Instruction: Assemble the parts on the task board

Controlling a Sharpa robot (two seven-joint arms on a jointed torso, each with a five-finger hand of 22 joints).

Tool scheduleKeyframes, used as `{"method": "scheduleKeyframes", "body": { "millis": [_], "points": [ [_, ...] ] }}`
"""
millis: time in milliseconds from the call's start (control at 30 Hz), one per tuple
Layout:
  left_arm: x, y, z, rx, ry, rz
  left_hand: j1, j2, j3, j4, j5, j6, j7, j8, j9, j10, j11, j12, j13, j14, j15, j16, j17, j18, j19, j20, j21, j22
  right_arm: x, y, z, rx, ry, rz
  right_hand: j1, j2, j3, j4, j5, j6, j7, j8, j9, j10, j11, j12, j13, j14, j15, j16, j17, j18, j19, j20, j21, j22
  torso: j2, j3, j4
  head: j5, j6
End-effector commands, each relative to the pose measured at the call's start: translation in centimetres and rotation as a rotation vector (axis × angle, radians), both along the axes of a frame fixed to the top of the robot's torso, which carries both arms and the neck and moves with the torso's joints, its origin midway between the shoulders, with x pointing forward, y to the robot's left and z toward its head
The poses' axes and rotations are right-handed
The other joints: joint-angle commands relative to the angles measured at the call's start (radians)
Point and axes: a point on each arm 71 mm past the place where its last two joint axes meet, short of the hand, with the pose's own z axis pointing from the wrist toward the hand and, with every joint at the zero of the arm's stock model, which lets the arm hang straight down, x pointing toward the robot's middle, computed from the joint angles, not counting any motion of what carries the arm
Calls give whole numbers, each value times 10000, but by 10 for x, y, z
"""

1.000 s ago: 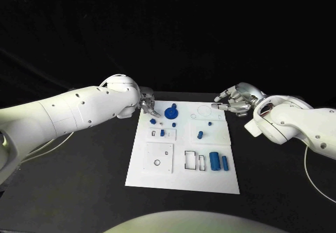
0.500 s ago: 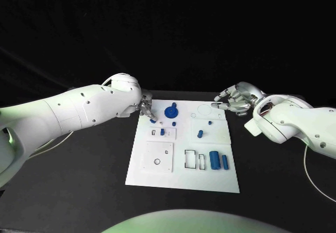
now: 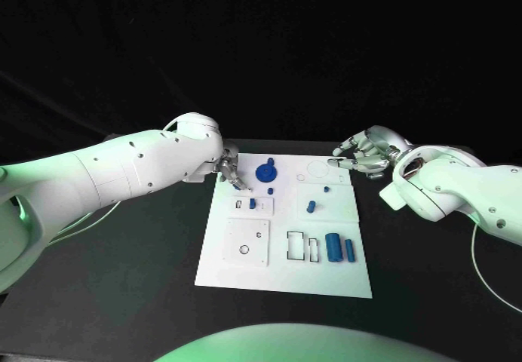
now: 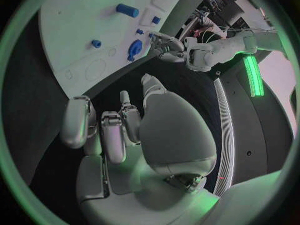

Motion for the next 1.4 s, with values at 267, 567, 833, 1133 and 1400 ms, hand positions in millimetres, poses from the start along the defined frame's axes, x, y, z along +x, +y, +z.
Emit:
{"method": "scheduleKeyframes", "body": {
  "millis": [267,567,833,1133,1400],
  "points": [
    [-1,-4,-2,-55,421,41,484,312,-30,-90,-263,169,-20,-145,-147,60,-35,50,-55,1031,-11,68,2521,1,204,13,13,1723,0,2,-1,-100,16,125,-89,-17,71,20,57,-44,-7,81,24,-25,-7,-17,302,842,-86,-60,1798,105,-84,-8,-51,327,1,1,-4,22,-23],
    [0,-3,-6,69,557,78,752,402,44,-104,-304,208,-25,-184,-199,44,-37,37,-86,1033,-10,76,2534,2,202,12,4,1728,0,1,-1,-100,18,126,-89,-17,71,20,57,-44,-7,81,24,-25,-7,-17,302,842,-86,-60,1798,105,-84,-8,-51,327,3,-1,-6,16,-40],
    [0,-2,-7,188,621,142,870,422,72,-97,-372,297,-38,-149,-204,51,-42,49,-83,1035,-13,81,2540,1,207,11,6,1736,0,1,-1,-101,20,123,-89,-17,71,20,57,-44,-7,81,24,-25,-7,-17,302,842,-86,-60,1798,105,-84,-8,-51,327,-7,5,3,22,-58],
    [1,-4,-7,150,421,285,467,449,-193,-23,-681,469,-80,63,-143,206,-72,228,83,1033,-39,74,2531,-5,229,-8,21,1767,-1,2,-1,-98,16,128,-89,-17,71,20,57,-44,-7,81,24,-25,-7,-17,302,842,-86,-60,1798,105,-84,-8,-51,327,-2,6,-13,35,-64],
    [2,-4,-7,232,345,446,270,518,-324,-11,-821,470,-95,168,-104,301,-91,368,241,1036,-56,84,2546,-8,240,-23,29,1782,-1,2,-1,-99,16,128,-89,-17,71,20,57,-44,-7,81,24,-25,-7,-17,302,842,-86,-60,1798,105,-84,-8,-51,327,0,10,-5,16,-61]
  ]
}}
